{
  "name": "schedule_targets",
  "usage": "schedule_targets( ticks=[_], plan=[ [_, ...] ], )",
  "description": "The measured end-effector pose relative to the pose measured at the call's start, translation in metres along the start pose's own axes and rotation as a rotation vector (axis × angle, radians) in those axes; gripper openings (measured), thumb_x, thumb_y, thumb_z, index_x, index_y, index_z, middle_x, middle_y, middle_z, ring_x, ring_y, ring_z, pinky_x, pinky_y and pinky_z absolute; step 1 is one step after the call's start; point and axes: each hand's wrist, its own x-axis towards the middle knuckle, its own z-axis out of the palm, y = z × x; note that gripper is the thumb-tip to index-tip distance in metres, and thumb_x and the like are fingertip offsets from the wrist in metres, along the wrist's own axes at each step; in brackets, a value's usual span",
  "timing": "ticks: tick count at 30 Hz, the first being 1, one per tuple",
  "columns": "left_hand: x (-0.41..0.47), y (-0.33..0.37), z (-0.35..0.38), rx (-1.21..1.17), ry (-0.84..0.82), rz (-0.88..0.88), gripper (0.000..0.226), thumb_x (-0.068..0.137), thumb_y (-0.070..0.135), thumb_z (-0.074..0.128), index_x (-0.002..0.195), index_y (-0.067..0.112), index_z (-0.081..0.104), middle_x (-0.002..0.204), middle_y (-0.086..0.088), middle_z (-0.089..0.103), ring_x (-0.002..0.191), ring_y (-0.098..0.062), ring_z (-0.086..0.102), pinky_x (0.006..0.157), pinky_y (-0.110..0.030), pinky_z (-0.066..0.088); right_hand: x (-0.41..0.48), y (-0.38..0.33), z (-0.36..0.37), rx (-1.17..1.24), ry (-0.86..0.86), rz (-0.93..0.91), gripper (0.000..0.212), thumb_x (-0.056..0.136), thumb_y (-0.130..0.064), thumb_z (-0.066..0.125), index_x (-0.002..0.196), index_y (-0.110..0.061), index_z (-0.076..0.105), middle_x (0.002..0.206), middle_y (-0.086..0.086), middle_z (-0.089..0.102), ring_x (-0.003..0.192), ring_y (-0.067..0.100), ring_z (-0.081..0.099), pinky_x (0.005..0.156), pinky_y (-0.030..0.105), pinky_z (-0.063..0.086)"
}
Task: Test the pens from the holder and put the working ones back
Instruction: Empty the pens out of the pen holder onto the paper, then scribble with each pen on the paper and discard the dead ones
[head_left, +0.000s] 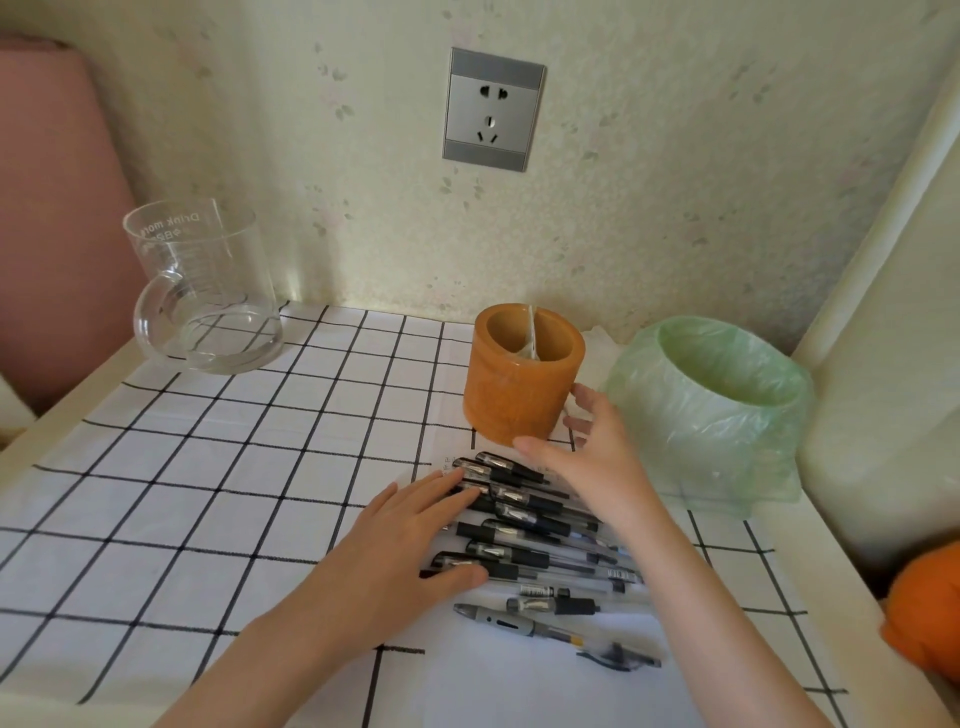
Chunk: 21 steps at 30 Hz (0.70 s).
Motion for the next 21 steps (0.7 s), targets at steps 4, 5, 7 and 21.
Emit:
schedule_targets(
  ticks=[4, 5, 7, 21],
  plan=[
    [-0.005, -0.005, 0.001, 0.002, 0.024, 0.012, 0.065, 0.086, 0.057, 0.041, 0.142, 0.043, 0.011, 0.143, 0.030, -0.005, 0.124, 0.017, -0.007, 0.107, -0.014, -0.009, -0.032, 0.005, -0.024, -0.135, 0.015, -0.004, 0.070, 0.081, -0.031, 0.071, 0.141, -0.025, 0.034, 0.138, -0.004, 0.042, 0.108, 0.001, 0.043, 0.088, 0.018, 0.033],
    [-0.006, -0.007, 0.002, 0.006, 0.023, 0.022, 0.063, 0.087, 0.056, 0.040, 0.142, 0.044, 0.012, 0.146, 0.029, -0.003, 0.126, 0.017, -0.005, 0.108, -0.014, -0.009, -0.039, 0.006, -0.029, -0.161, 0.035, -0.013, 0.065, 0.082, -0.031, 0.070, 0.139, -0.026, 0.038, 0.136, -0.004, 0.045, 0.104, 0.000, 0.045, 0.085, 0.014, 0.035],
    [-0.009, -0.008, 0.002, 0.012, 0.016, 0.032, 0.063, 0.081, 0.062, 0.032, 0.140, 0.045, 0.015, 0.147, 0.029, 0.003, 0.128, 0.016, -0.003, 0.109, -0.014, -0.009, -0.053, 0.004, -0.037, -0.220, -0.013, -0.050, 0.052, 0.083, -0.034, 0.068, 0.130, -0.030, 0.048, 0.126, -0.008, 0.053, 0.096, -0.006, 0.047, 0.075, 0.007, 0.038],
    [-0.024, -0.006, 0.009, 0.026, 0.225, 0.086, 0.034, 0.078, 0.033, 0.070, 0.108, 0.033, 0.057, 0.131, 0.013, 0.044, 0.113, -0.005, 0.046, 0.093, -0.021, 0.039, -0.089, 0.021, -0.032, -0.535, -0.448, -0.418, 0.014, 0.084, -0.028, 0.066, 0.098, -0.028, 0.062, 0.099, -0.023, 0.042, 0.100, -0.007, 0.038, 0.087, 0.014, 0.035]
  ],
)
